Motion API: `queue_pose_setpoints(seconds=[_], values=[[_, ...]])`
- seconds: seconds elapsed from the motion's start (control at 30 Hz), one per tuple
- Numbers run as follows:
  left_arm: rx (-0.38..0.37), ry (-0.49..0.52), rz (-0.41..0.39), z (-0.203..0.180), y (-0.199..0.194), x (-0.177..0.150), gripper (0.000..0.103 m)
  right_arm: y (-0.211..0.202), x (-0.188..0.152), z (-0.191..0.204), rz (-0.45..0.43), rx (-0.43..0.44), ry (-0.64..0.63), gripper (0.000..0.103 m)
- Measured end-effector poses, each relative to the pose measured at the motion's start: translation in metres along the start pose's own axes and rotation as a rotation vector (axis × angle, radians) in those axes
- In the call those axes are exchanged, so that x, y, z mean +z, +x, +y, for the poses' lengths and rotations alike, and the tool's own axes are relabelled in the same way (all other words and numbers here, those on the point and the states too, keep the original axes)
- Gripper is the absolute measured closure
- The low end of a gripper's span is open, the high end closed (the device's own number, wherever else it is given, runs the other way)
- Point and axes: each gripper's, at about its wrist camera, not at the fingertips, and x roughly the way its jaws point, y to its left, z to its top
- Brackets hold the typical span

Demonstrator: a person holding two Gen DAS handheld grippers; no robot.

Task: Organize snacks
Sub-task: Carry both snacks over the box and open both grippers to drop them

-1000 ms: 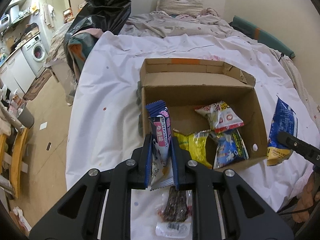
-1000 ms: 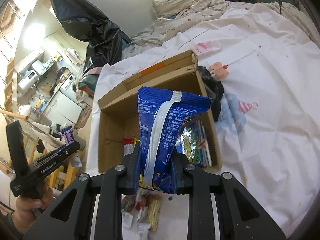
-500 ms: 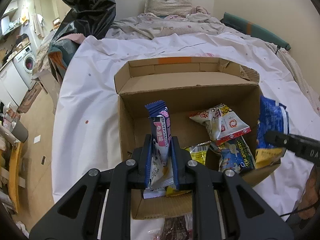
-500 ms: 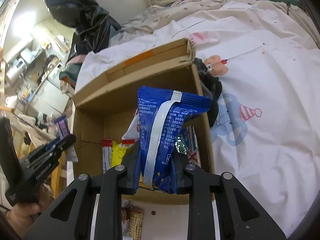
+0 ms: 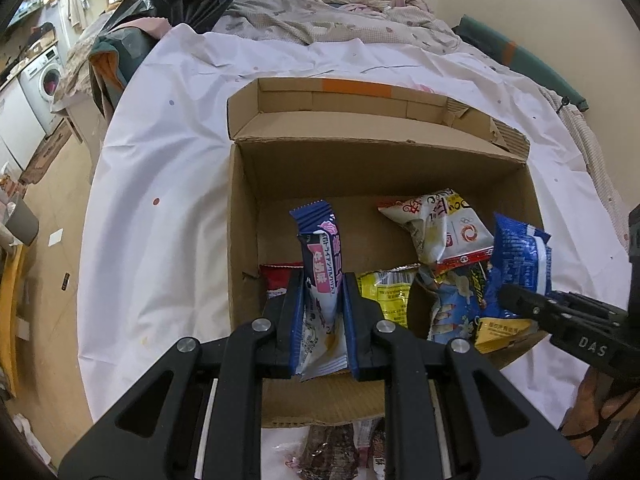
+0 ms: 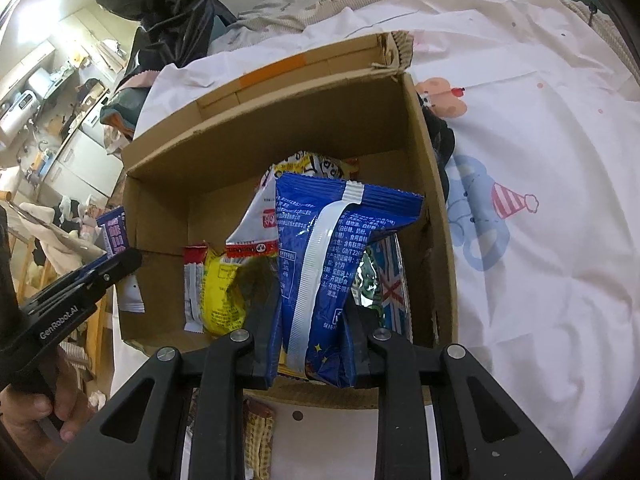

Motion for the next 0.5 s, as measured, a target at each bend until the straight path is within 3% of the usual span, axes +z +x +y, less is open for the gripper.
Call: queue_pose_setpoints(seconds=[0.23, 0.3, 0.43, 0.47, 0.5], values=[[0.005, 0.007, -0.004, -0.001, -0.002, -0.001, 0.085, 0.0, -0.001, 0.001, -0.004, 0.0, -0.009, 0.074], [-0.011, -0.003, 0.0, 0.0, -0.003, -0.001, 0.07, 0.0, -0.001, 0.003, 0.0, -0.004, -0.012, 0.074], [-0.016, -0.001, -0.024, 0.0, -0.009, -0.002, 0.056, -0.003, 0.0, 0.003, -0.014, -0.012, -0.013, 0.072], [-0.012, 0.004, -0.031, 0.0, -0.011, -0.002, 0.048, -0.004, 0.0, 0.003, -0.024, -0.017, -0.012, 0.065], [-0.012, 0.005, -0.039, -0.001, -0.012, -0.001, 0.04, -0.007, 0.001, 0.003, -0.037, -0.017, -0.007, 0.049]])
